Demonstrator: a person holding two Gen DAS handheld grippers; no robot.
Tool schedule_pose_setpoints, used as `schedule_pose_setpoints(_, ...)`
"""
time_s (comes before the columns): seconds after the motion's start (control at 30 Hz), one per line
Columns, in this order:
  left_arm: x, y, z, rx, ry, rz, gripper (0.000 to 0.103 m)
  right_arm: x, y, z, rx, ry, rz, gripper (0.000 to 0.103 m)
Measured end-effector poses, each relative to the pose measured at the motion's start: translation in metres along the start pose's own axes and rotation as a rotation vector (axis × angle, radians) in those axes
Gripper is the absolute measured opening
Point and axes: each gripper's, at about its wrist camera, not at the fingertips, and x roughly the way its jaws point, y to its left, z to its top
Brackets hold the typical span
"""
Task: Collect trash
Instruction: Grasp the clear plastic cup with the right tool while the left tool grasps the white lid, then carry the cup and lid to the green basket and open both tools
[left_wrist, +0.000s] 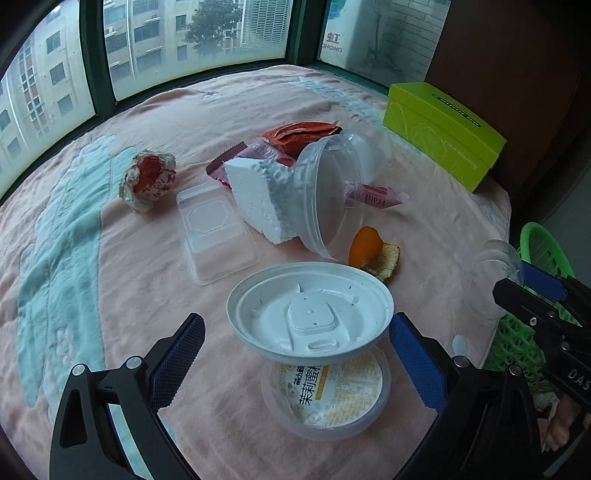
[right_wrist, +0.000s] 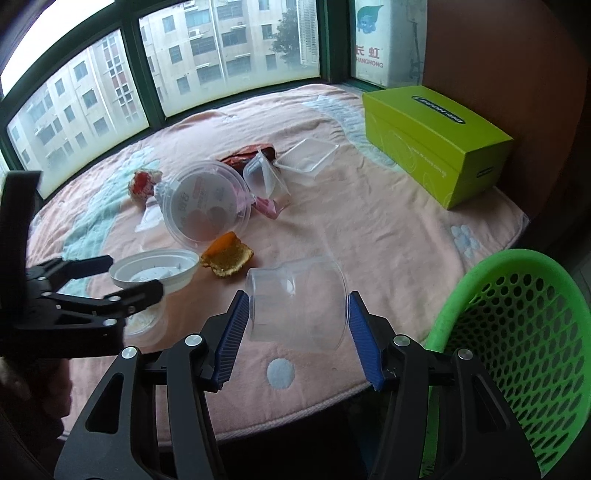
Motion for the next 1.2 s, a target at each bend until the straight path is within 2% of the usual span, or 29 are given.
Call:
schedule_pose_setpoints(0.13,0.001,0.001,0.0,0.0,-0.004,-0.024,0.095,-0.003,-0.001,-0.002,0.006,-0.004,0.004,0.055)
schedule_pose_setpoints(0.2,0.0,0.001,-0.001,0.001,-0.006,-0.051,0.084,-0.004,-0.003,-0.003,0.017,0.0,0.014,0.055)
schedule_pose_setpoints(0.4,-0.009,0.002,-0.003,-0.006,-0.025,-0.08,0.083,-0.012,-0.002,-0.003,0.019,-0.019,0.02,0.055)
schedule_pose_setpoints(0.7,-0.049,-0.006,-0.006,-0.003,-0.079,-0.121,0.083,-0.034,-0.008,-0.009,0.042,-0.051,0.03,0.055)
schedule_pose_setpoints(0.97,-0.09,-0.045,0.003,0.063,-0.161,-0.208,0.083,-0.072,-0.038,-0.02,0.106,-0.115,-0.035,0.055)
schedule_pose_setpoints(1.2,-0.091,-0.101,0.016,0.141,-0.17,-0.29,0.083,-0.095,-0.08,-0.039,0.19,-0.121,-0.115,0.055)
